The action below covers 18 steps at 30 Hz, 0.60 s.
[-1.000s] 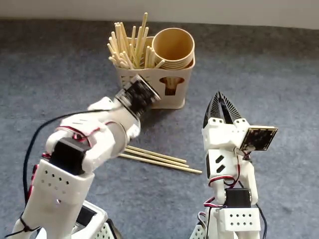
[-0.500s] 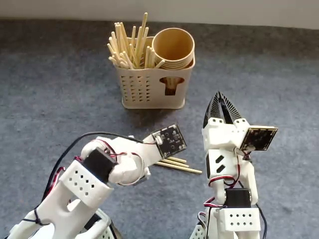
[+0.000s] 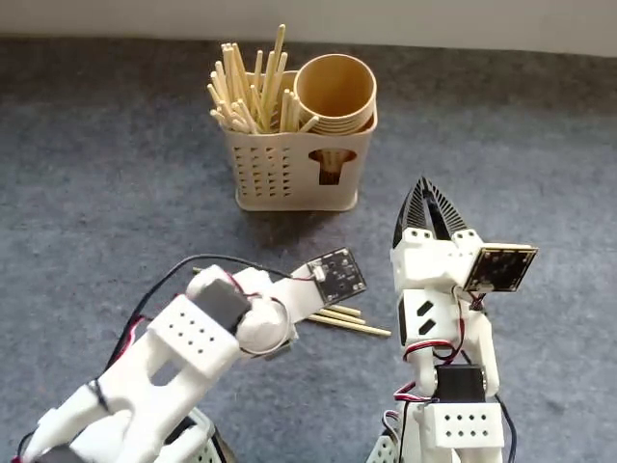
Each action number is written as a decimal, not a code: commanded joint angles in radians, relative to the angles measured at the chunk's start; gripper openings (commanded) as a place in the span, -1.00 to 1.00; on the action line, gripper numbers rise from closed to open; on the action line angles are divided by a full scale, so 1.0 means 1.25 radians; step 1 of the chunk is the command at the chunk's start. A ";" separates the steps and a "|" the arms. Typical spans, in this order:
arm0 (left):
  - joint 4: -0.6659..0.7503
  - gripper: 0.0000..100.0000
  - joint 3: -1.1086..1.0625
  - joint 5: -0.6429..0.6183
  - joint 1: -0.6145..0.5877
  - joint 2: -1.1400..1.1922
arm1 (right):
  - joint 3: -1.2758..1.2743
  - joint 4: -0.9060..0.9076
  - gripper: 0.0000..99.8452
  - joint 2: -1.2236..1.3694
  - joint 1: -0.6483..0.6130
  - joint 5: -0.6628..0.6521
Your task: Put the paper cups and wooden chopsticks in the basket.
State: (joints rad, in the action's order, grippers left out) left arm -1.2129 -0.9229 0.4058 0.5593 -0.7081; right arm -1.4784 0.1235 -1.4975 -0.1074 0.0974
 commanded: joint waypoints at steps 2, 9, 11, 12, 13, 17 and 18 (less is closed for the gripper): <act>0.037 -0.67 0.116 0.006 0.010 0.169 | 0.003 -0.004 -0.98 -0.009 -0.003 -0.001; 0.133 -0.69 0.150 0.060 0.007 0.353 | 0.003 -0.004 -0.98 -0.009 -0.003 -0.001; 0.157 -0.71 0.152 0.061 0.007 0.400 | 0.003 -0.004 -0.98 -0.009 -0.003 -0.001; 0.168 -0.71 0.152 0.061 0.007 0.419 | 0.003 -0.004 -0.98 -0.009 -0.003 -0.001; 0.182 -0.72 0.153 0.061 0.007 0.435 | 0.003 -0.004 -0.98 -0.009 -0.003 -0.001; 0.195 -0.72 0.196 0.061 -0.024 0.498 | 0.003 -0.004 -0.98 -0.009 -0.003 -0.001; 0.195 -0.72 0.212 0.061 -0.037 0.512 | 0.003 -0.004 -0.98 -0.010 -0.003 -0.001</act>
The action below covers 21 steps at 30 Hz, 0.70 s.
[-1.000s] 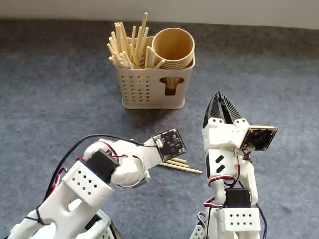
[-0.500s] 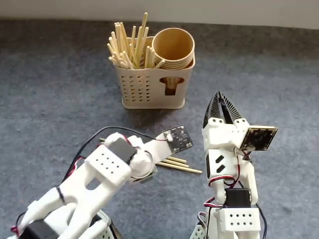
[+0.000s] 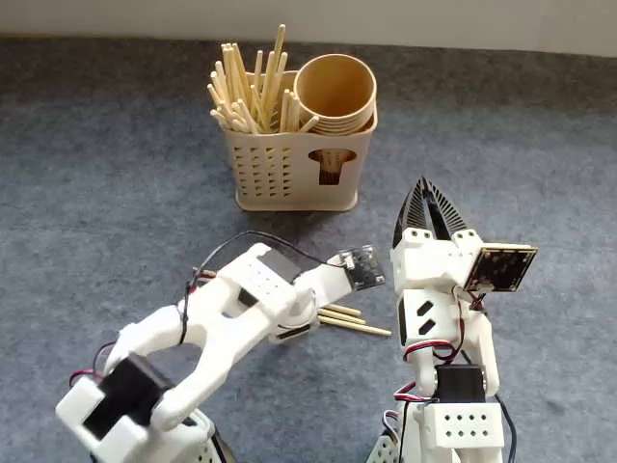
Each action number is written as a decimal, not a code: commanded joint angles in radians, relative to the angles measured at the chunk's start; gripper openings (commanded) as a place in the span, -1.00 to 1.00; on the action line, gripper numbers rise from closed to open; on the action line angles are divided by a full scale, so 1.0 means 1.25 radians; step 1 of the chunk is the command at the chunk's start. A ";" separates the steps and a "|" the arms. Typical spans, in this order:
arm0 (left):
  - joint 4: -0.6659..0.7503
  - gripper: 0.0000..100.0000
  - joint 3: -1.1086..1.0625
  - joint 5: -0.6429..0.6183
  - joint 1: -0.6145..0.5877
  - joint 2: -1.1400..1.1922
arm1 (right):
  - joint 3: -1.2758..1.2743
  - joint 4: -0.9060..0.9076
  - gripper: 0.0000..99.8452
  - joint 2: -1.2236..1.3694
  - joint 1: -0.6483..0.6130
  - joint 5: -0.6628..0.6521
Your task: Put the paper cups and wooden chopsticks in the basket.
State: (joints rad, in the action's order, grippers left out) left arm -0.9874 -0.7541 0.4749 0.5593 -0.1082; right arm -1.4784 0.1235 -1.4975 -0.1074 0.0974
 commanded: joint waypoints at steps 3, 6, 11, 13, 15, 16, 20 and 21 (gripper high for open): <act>0.015 -0.72 0.117 0.006 -0.073 0.080 | 0.003 -0.004 -0.98 -0.010 -0.003 -0.001; 0.010 -0.72 0.148 0.006 -0.089 0.126 | 0.003 -0.004 -0.98 -0.010 -0.003 -0.001; 0.009 -0.87 0.169 0.006 -0.087 0.152 | 0.003 -0.004 -0.98 -0.009 -0.003 -0.001; 0.007 -0.90 0.166 0.006 -0.087 0.152 | 0.003 -0.004 -0.98 -0.009 -0.003 -0.001; -0.017 -0.91 0.170 0.006 -0.088 0.152 | 0.003 -0.004 -0.98 -0.009 -0.003 -0.001; -0.032 -0.91 0.171 0.006 -0.088 0.152 | 0.003 -0.004 -0.98 -0.009 -0.003 -0.001; -0.075 -0.91 0.172 0.005 -0.084 0.149 | 0.003 -0.004 -0.98 -0.009 -0.003 -0.001; -0.080 -0.92 0.172 0.004 -0.088 0.143 | 0.003 -0.004 -0.98 -0.009 -0.003 -0.001</act>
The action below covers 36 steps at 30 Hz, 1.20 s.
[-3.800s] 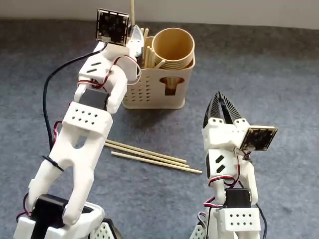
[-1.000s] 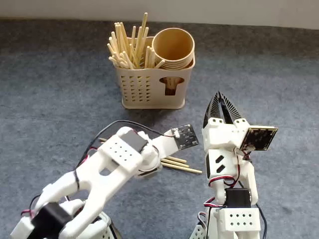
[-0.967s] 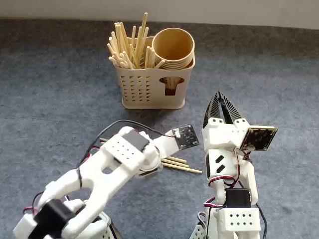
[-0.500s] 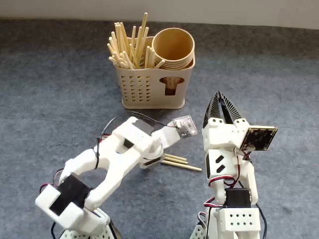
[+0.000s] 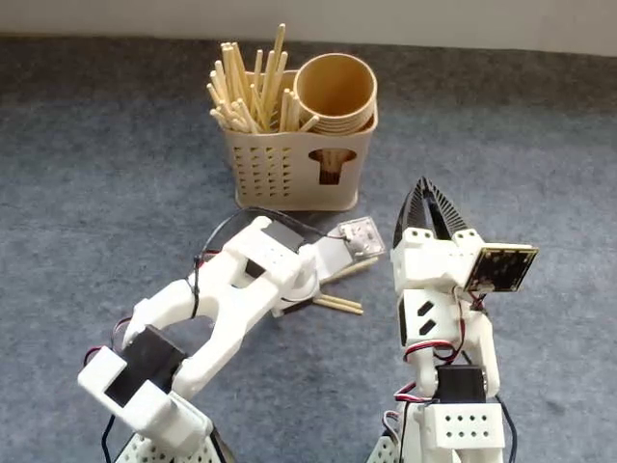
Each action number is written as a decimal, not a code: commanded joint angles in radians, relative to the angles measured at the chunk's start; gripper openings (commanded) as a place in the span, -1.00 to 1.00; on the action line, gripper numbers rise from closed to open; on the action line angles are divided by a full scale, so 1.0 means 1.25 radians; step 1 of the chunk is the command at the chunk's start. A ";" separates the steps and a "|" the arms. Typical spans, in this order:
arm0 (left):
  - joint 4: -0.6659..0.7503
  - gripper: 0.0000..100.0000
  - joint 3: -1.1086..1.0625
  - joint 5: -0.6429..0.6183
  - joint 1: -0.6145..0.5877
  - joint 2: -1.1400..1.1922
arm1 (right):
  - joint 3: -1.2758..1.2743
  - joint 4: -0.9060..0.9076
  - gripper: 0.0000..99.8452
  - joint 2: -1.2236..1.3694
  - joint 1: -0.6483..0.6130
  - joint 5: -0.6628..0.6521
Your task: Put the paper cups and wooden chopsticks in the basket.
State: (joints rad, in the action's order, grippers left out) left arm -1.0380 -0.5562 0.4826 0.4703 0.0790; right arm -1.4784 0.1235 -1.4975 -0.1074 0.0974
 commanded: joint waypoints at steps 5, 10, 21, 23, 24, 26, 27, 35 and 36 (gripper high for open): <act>-0.092 -0.99 0.007 -0.004 -0.019 -0.109 | 0.003 -0.004 -0.98 -0.009 -0.003 -0.001; -0.112 -0.99 -0.046 -0.005 -0.019 -0.233 | 0.003 -0.004 -0.98 -0.009 -0.003 -0.001; -0.110 -0.99 -0.165 -0.079 -0.019 -0.497 | 0.003 -0.004 -0.98 -0.009 -0.003 -0.001; -0.110 -0.99 -0.177 -0.079 -0.026 -0.538 | 0.003 -0.004 -0.98 -0.009 -0.003 -0.001; -0.109 -0.99 -0.182 -0.079 -0.033 -0.560 | 0.003 -0.004 -0.98 -0.009 -0.003 -0.001; -0.090 -0.99 -0.201 -0.080 -0.045 -0.603 | 0.003 -0.004 -0.98 -0.009 -0.003 -0.001; -0.077 -0.99 -0.214 -0.082 -0.051 -0.627 | 0.003 -0.004 -0.98 -0.009 -0.003 -0.001; -0.001 -0.99 -0.304 -0.178 -0.115 -0.843 | 0.003 -0.004 -0.98 -0.009 -0.003 -0.001; 0.006 -0.99 -0.315 -0.191 -0.120 -0.873 | 0.003 -0.004 -0.98 -0.009 -0.003 -0.001</act>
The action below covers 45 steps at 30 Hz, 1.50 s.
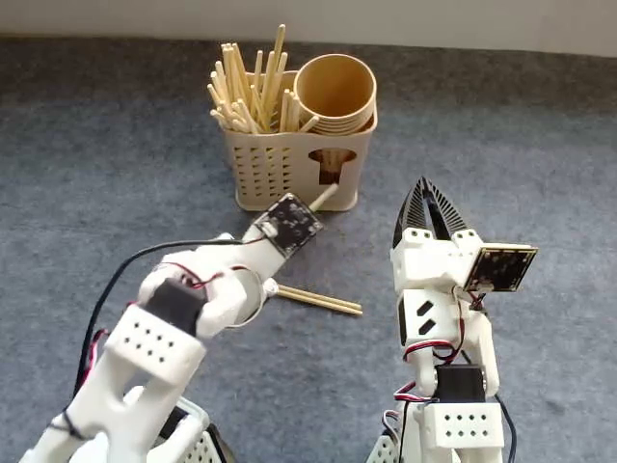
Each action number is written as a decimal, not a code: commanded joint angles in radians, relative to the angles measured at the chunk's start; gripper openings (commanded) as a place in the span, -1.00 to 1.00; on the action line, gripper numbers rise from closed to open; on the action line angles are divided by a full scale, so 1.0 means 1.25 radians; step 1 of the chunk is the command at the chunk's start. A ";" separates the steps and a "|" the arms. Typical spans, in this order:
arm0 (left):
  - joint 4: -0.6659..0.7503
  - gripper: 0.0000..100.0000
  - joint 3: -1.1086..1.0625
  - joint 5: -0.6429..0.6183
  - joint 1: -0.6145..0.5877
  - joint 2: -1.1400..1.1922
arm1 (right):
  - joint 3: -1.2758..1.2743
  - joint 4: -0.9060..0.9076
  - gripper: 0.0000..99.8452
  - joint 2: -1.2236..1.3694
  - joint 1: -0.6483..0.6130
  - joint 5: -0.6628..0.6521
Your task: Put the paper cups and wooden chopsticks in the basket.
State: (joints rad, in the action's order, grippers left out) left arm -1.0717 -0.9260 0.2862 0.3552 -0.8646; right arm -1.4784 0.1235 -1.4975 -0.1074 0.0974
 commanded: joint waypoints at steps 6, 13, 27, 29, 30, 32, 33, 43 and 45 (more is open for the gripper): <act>0.053 -0.99 -0.098 -0.083 -0.033 -0.314 | 0.003 -0.004 -0.98 -0.009 -0.003 -0.001; 0.055 -0.99 -0.141 -0.146 -0.069 -0.530 | 0.003 -0.004 -0.98 -0.009 -0.003 -0.001; 0.396 -0.99 -0.228 -0.228 -0.114 -0.730 | -0.014 -0.004 -0.98 -0.009 -0.007 -0.001; 0.457 -0.99 -0.228 -0.228 -0.114 -0.730 | -0.014 -0.004 -0.98 -0.009 -0.007 -0.001; 0.485 -0.99 -0.228 -0.228 -0.114 -0.730 | -0.014 -0.004 -0.98 -0.009 -0.007 -0.001; 0.534 -0.99 -0.230 -0.228 -0.112 -0.729 | -0.014 -0.004 -0.98 -0.009 -0.007 -0.002; 0.555 -0.99 -0.230 -0.228 -0.112 -0.727 | -0.014 -0.004 -0.98 -0.009 -0.007 -0.010; 0.712 -0.99 -0.217 -0.226 -0.110 -0.661 | -0.019 -0.004 -0.98 -0.012 -0.008 -0.070; 0.736 -0.99 -0.192 -0.226 -0.110 -0.593 | -0.019 -0.004 -0.98 -0.012 -0.008 -0.071</act>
State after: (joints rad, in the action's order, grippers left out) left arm -0.2217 -1.2206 0.0100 0.2171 -1.7392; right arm -1.5106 0.1250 -1.5006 -0.1074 0.0284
